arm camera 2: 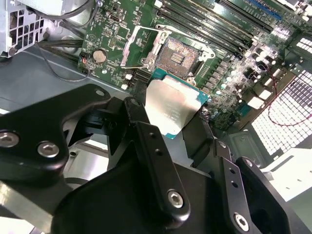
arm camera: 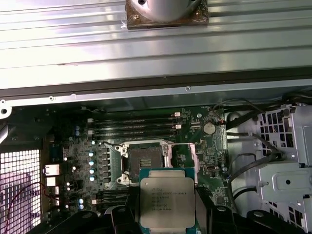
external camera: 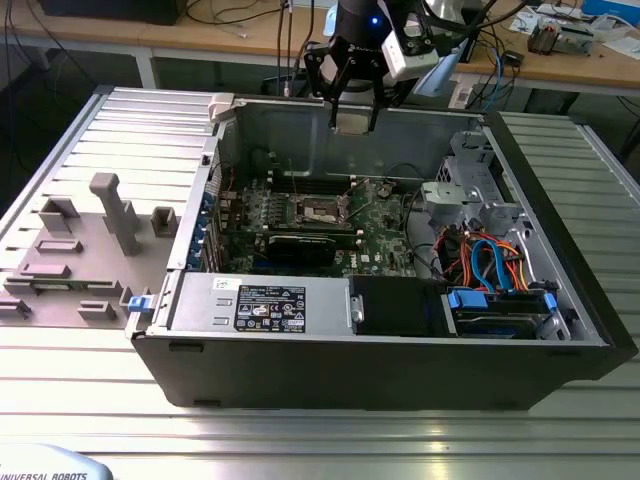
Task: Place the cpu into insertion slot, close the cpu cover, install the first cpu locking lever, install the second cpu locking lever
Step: 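Place the cpu into insertion slot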
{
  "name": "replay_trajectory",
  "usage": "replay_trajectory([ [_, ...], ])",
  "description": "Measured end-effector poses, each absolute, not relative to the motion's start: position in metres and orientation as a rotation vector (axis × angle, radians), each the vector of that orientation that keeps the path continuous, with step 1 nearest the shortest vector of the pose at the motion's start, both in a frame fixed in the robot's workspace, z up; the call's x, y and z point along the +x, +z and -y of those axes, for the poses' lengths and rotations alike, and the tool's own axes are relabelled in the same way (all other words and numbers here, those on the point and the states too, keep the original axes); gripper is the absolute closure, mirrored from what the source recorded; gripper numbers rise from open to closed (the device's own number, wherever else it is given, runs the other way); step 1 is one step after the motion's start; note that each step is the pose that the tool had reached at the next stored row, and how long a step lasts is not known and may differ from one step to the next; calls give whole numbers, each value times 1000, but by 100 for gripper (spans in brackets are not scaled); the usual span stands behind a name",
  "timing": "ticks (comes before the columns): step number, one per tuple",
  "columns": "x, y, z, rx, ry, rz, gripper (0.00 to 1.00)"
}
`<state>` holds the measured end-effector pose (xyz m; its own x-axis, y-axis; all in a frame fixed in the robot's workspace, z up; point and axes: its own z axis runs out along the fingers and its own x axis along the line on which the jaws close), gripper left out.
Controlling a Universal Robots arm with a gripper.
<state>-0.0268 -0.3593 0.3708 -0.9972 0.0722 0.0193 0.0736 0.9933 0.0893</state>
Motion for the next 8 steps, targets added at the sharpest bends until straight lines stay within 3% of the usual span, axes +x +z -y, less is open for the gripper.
replay_trajectory([
  [8, -28, 371, 359, -150, -141, 3120, 46],
])
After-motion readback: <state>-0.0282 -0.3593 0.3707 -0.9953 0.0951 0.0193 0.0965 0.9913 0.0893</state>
